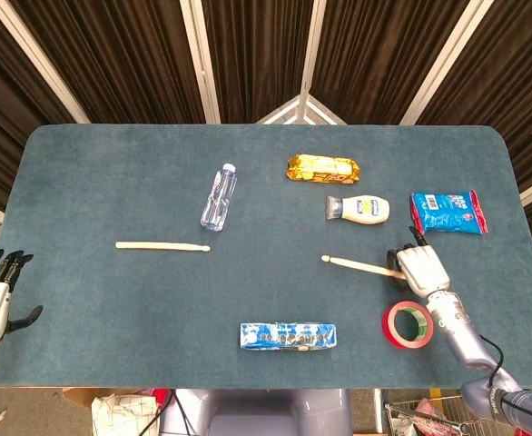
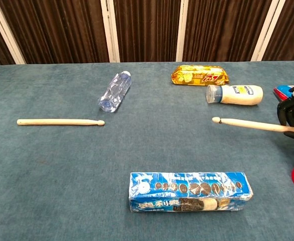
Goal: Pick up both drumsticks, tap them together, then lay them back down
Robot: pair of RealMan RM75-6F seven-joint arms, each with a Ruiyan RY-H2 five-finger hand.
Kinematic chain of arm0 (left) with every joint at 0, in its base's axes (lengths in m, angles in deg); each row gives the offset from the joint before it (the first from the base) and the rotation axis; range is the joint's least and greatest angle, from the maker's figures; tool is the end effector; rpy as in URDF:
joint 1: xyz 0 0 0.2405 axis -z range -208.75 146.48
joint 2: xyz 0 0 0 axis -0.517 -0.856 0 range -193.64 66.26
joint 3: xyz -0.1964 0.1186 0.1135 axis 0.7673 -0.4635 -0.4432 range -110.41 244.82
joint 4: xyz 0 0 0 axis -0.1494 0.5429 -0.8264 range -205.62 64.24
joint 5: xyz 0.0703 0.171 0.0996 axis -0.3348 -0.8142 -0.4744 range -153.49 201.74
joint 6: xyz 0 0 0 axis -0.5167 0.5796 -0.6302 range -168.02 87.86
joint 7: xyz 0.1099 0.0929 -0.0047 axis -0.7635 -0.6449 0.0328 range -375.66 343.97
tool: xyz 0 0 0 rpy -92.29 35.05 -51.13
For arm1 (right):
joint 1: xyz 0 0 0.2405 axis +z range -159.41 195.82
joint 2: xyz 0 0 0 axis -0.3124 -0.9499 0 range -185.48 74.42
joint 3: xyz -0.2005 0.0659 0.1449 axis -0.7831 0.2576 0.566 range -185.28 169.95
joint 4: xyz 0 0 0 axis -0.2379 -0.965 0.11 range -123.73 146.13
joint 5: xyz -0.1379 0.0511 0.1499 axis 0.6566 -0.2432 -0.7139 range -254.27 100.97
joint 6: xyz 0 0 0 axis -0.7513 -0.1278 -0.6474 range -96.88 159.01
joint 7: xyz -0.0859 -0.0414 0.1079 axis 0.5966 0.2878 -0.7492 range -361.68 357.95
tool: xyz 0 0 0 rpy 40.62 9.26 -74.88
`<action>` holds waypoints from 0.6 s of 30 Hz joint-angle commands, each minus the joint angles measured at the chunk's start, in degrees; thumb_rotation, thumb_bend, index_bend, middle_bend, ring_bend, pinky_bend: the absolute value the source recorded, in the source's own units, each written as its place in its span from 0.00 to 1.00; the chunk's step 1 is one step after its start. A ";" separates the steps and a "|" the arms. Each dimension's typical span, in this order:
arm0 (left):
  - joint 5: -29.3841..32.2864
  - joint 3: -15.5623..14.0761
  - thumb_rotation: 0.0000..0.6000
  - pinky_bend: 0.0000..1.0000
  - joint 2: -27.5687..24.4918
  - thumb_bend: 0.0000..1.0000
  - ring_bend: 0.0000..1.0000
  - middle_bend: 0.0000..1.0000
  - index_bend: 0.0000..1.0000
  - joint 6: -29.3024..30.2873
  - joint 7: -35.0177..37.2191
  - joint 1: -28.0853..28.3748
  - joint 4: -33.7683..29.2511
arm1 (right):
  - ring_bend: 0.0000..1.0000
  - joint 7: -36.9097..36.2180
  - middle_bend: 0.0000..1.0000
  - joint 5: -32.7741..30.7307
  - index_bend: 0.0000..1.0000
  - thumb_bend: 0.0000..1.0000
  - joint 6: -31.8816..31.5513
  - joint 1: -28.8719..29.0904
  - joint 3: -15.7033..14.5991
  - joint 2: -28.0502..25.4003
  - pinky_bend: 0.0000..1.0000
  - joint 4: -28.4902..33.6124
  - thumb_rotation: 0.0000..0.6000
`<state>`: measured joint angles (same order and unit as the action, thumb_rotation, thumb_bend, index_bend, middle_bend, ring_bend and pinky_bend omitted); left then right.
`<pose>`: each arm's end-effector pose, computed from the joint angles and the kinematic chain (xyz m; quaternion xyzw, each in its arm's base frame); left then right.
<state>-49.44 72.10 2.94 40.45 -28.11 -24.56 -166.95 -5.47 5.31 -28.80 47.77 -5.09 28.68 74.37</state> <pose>-0.3170 0.1935 0.1419 -0.5704 -0.4182 -0.3143 0.6333 -0.3000 -0.3244 0.0437 0.7263 -0.3632 0.3199 0.4880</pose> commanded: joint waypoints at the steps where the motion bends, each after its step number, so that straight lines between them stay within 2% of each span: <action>1: -0.50 0.51 1.00 0.00 0.36 0.31 0.00 0.12 0.16 0.64 0.35 0.21 0.88 | 0.44 -3.27 0.62 0.83 0.75 0.41 -1.55 -0.21 0.54 -0.69 0.00 0.98 1.00; 12: -0.28 3.23 1.00 0.00 -1.57 0.31 0.00 0.18 0.21 -3.99 -3.14 5.29 2.68 | 0.44 -11.64 0.63 3.26 0.76 0.42 -6.90 -0.08 3.54 -6.71 0.00 8.27 1.00; 18: 1.77 4.30 1.00 0.00 -1.60 0.31 0.00 0.23 0.24 -11.99 -6.13 10.71 4.64 | 0.44 -14.14 0.63 4.06 0.77 0.42 -8.43 -0.16 4.35 -9.33 0.00 11.47 1.00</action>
<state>-49.07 75.70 1.31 31.82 -32.77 -16.35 -163.48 -18.83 9.11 -36.83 47.62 -1.07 19.93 85.07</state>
